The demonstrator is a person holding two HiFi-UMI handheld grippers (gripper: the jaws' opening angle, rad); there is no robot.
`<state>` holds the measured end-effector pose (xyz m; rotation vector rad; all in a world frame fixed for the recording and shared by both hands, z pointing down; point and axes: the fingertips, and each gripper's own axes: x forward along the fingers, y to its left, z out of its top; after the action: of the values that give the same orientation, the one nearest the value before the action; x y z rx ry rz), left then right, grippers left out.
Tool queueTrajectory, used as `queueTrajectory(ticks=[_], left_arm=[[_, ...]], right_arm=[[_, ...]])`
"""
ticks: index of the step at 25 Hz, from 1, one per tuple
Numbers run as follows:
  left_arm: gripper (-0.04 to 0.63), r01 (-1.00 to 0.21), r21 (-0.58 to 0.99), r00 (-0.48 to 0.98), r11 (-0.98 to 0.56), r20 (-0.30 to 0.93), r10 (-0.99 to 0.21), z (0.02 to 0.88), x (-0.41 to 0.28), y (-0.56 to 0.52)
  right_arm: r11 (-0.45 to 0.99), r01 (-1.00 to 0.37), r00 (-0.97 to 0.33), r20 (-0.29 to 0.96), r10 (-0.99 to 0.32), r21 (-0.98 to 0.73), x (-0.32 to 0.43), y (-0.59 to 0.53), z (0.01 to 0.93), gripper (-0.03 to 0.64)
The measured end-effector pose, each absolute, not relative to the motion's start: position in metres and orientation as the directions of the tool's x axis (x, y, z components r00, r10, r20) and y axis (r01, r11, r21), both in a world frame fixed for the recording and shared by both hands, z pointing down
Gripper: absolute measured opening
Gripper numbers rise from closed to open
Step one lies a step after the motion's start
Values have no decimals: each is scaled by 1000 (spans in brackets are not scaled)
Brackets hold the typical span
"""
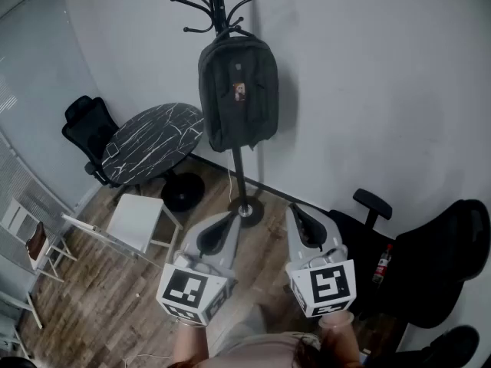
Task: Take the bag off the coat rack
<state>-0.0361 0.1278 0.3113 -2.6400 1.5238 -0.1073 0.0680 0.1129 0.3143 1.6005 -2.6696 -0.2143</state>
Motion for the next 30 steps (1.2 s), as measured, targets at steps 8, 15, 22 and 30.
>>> queueTrajectory(ticks=[8, 15, 22, 30], left_arm=[[11, -850, -117, 513, -513, 29, -858, 312, -40, 117], [11, -833, -115, 541, -541, 33, -840, 317, -54, 106], [11, -831, -101, 547, -547, 25, -837, 322, -75, 91], [11, -830, -86, 551, -552, 30, -834, 330, -85, 71]], right_arm=[[459, -880, -468, -58, -882, 123, 56, 101, 313, 3], [441, -890, -450, -68, -890, 120, 38, 89, 311, 3], [432, -893, -442, -75, -894, 124, 20, 77, 313, 3], [435, -891, -445, -58, -894, 133, 8, 59, 319, 3]])
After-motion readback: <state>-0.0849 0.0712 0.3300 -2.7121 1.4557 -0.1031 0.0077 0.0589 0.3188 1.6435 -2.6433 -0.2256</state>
